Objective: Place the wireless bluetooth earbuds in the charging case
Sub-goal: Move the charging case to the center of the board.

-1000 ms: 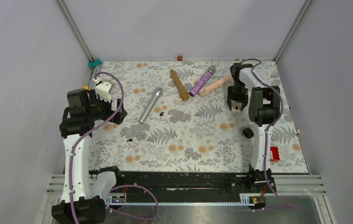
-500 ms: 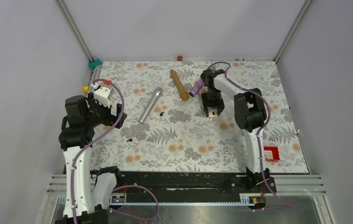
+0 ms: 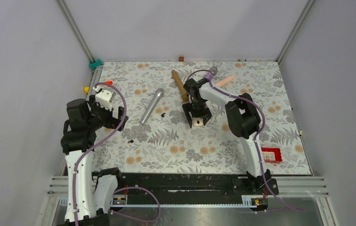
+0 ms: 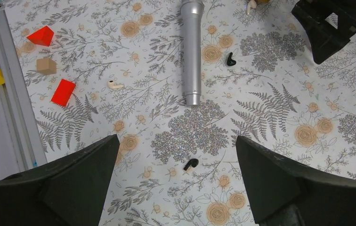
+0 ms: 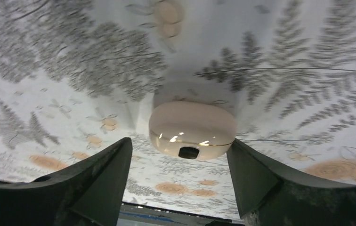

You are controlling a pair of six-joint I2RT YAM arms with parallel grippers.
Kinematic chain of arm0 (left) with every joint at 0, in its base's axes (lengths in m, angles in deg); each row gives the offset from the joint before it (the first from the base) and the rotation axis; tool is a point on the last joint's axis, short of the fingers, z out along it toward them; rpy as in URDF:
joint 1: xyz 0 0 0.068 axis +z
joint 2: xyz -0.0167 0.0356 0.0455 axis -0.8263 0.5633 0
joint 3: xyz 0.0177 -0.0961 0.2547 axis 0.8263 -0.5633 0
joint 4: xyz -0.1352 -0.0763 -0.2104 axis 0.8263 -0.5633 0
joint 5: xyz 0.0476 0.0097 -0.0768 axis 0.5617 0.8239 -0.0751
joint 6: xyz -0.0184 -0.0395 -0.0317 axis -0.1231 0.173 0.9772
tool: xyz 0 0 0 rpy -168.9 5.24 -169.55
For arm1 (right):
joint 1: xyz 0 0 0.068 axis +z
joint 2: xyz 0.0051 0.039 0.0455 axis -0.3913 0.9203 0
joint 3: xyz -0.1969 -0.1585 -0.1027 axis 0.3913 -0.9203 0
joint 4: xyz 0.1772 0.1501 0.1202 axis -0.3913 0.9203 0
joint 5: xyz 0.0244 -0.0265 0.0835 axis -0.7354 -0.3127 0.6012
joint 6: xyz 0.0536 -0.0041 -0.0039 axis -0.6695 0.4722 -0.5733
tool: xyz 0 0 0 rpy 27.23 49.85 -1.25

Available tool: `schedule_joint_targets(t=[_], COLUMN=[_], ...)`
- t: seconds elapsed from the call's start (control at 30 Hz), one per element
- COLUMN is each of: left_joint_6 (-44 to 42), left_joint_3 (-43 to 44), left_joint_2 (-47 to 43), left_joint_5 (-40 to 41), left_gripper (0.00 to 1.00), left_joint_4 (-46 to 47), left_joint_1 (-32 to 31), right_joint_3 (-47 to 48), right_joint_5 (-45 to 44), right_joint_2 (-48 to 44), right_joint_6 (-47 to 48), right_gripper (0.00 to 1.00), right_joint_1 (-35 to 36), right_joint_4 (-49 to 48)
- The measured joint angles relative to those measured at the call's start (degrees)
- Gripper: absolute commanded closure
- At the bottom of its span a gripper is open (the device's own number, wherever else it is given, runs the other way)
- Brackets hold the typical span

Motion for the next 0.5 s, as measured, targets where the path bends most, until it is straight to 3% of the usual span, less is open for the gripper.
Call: schedule_joint_targets(t=[0.23, 0.5], left_joint_6=[0.0, 0.0], left_joint_3=[-1.0, -2.8], left_joint_2=[-2.5, -6.4], left_joint_5=[0.0, 0.3], left_gripper=[0.01, 0.01], left_joint_4=[0.7, 2.7], left_joint_1=[0.0, 0.0], right_joint_3=[-0.2, -2.4], right_joint_5=[6.1, 13.7], right_joint_2=[-1.1, -9.3], right_joint_6=[3.9, 11.2], right_gripper=[0.14, 0.16], right_joint_1=[0.7, -2.3], right_joint_4=[0.2, -1.6])
